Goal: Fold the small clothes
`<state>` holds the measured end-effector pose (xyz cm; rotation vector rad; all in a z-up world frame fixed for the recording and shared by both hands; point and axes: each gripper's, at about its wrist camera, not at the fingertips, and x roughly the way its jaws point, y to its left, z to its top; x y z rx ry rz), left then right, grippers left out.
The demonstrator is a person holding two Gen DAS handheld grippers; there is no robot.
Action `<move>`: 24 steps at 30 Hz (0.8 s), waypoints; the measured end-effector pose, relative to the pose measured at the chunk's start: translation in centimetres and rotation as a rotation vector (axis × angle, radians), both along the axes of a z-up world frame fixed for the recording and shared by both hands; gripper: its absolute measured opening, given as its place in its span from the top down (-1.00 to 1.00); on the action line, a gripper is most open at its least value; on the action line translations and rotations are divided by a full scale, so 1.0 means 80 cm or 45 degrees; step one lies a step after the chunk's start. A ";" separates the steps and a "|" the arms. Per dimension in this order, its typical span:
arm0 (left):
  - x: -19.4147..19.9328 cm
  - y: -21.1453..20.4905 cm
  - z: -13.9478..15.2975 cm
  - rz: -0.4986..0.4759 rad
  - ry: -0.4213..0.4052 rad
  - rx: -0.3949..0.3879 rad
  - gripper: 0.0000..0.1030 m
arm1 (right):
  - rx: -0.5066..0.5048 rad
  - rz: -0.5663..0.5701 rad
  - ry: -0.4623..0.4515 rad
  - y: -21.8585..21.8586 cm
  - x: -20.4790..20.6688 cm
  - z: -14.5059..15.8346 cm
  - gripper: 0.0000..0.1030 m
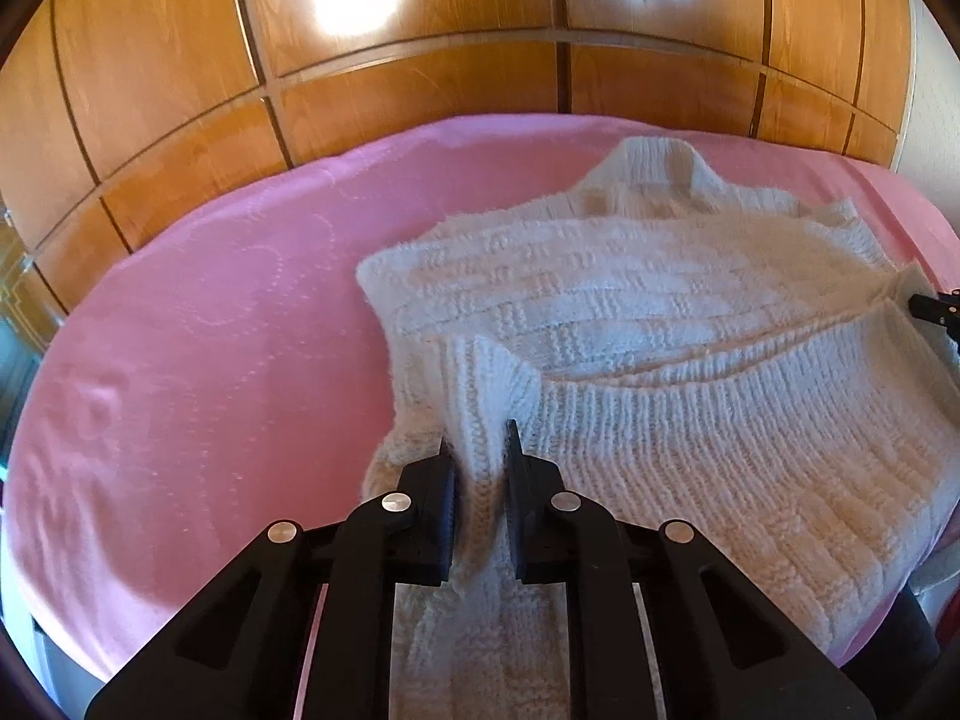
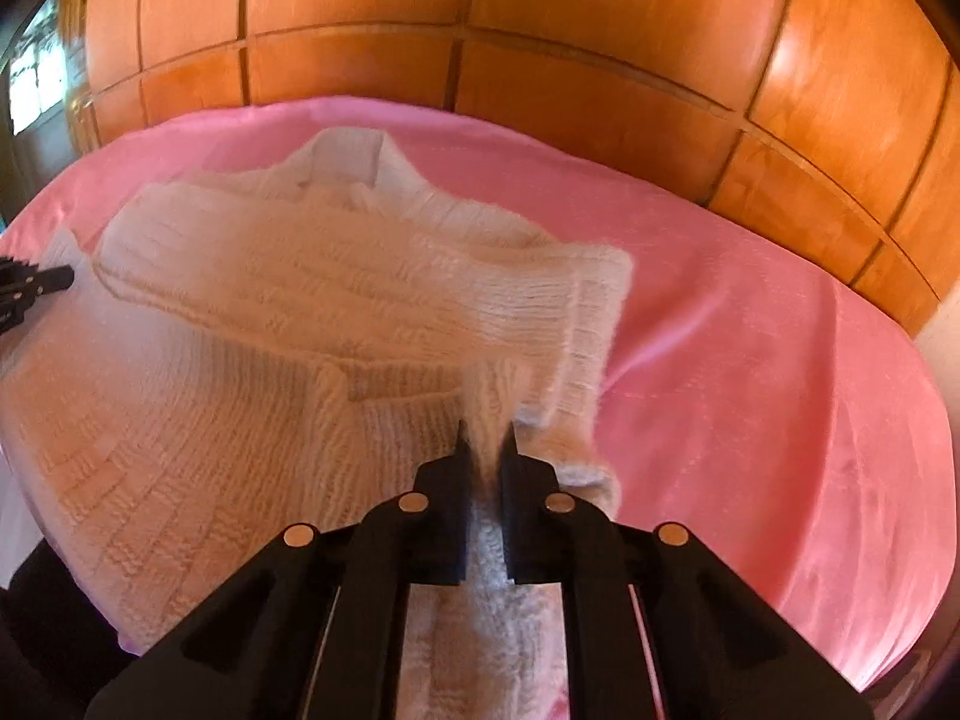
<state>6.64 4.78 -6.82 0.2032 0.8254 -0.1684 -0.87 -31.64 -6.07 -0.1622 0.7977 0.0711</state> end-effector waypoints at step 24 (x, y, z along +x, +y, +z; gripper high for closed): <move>-0.013 0.033 0.114 0.042 -0.199 -0.193 0.80 | 0.269 -0.091 -0.271 -0.034 0.007 0.138 0.89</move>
